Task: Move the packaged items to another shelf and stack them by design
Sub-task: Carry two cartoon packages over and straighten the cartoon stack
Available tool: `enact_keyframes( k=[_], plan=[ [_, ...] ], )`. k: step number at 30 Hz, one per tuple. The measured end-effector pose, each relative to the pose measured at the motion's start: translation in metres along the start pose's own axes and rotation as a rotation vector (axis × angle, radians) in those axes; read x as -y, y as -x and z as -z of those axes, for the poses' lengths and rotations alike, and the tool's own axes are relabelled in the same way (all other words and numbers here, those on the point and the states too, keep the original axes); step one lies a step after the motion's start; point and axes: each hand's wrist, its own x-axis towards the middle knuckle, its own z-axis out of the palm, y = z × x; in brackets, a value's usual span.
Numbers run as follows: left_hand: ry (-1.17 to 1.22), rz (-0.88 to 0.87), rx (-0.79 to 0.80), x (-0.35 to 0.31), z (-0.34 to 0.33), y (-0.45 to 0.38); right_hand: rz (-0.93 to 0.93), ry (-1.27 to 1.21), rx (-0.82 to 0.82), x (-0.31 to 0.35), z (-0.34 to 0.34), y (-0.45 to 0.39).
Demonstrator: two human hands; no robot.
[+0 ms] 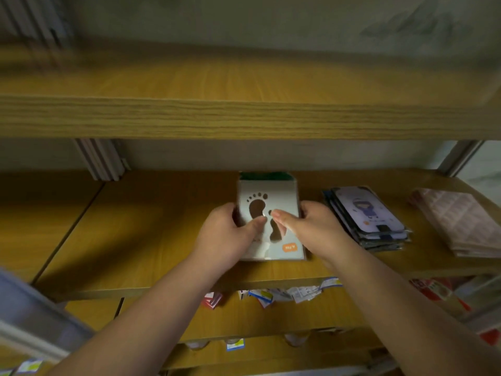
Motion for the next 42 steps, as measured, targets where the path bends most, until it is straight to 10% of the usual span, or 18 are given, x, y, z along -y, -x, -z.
enact_keyframes(
  k=[18,27,42],
  plan=[
    [-0.235,-0.122,-0.115,-0.085,-0.061,0.018,0.389,0.717,-0.397,-0.016,0.104,0.015],
    [0.329,0.242,0.229,-0.135,-0.156,0.006,0.059,0.346,-0.110,-0.073,0.171,0.000],
    [0.548,0.565,0.140,-0.167,-0.172,-0.013,0.150,-0.079,0.070,-0.097,0.175,0.000]
  ],
)
